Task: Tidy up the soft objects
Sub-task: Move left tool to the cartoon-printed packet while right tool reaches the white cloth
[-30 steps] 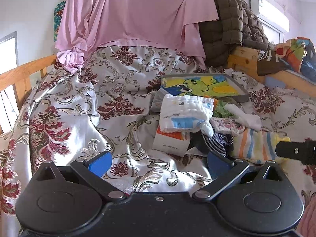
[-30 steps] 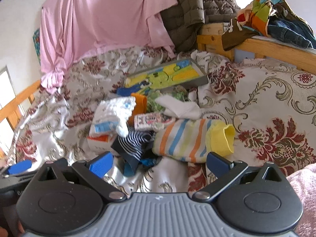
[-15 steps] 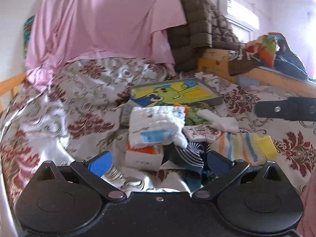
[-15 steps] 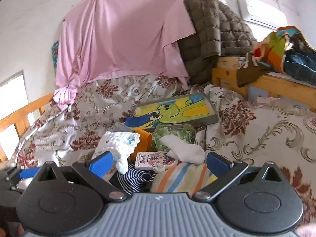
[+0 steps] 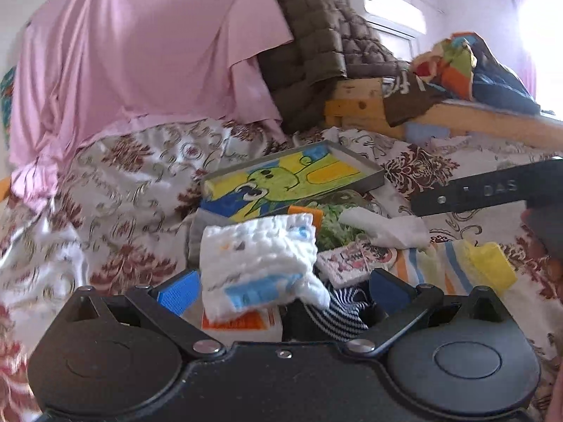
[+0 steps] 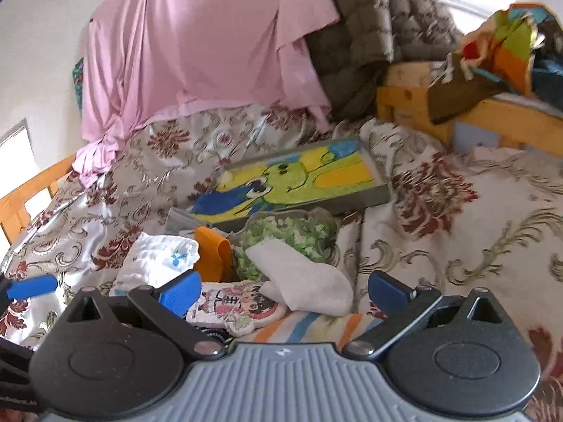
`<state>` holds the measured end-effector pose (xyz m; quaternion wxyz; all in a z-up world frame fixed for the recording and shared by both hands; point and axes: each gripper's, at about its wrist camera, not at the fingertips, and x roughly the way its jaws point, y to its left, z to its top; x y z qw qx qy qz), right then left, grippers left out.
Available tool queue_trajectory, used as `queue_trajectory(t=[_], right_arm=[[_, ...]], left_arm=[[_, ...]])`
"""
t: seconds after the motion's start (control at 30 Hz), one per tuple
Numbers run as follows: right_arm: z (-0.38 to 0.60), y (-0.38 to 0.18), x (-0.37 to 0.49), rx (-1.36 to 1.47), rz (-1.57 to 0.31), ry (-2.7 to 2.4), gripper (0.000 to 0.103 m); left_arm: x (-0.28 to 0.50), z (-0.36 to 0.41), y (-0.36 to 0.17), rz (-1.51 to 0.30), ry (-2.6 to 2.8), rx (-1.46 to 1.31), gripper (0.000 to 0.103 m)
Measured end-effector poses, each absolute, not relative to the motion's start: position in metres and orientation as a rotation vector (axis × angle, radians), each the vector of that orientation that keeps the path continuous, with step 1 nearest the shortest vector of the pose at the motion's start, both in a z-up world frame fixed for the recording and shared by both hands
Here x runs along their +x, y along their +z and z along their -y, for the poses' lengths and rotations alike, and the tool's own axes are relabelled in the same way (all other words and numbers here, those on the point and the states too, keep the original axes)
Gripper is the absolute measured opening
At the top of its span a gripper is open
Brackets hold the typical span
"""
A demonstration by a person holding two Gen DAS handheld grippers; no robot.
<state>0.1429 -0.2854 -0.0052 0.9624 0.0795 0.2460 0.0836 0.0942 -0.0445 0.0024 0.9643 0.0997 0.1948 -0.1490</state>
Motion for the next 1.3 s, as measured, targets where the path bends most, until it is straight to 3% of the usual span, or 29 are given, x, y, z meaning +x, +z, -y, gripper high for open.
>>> queue_trajectory(t=[0.57, 0.77, 0.93, 1.3], right_arm=[[0.310, -0.032, 0.196, 0.140, -0.500, 0.223, 0.103], [0.307, -0.033, 0.195, 0.115, -0.489, 0.246, 0.102], [0.307, -0.038, 0.203, 0.148, -0.546, 0.295, 0.095], [0.310, -0.052, 0.211, 0.200, -0.617, 0.316, 0.094]], left_arm=[[0.157, 0.111, -0.014, -0.373, -0.513, 0.532, 0.102], [0.169, 0.123, -0.022, -0.451, -0.633, 0.562, 0.102], [0.188, 0.133, -0.025, -0.542, -0.714, 0.605, 0.102], [0.222, 0.139, -0.030, -0.724, -0.834, 0.686, 0.102]])
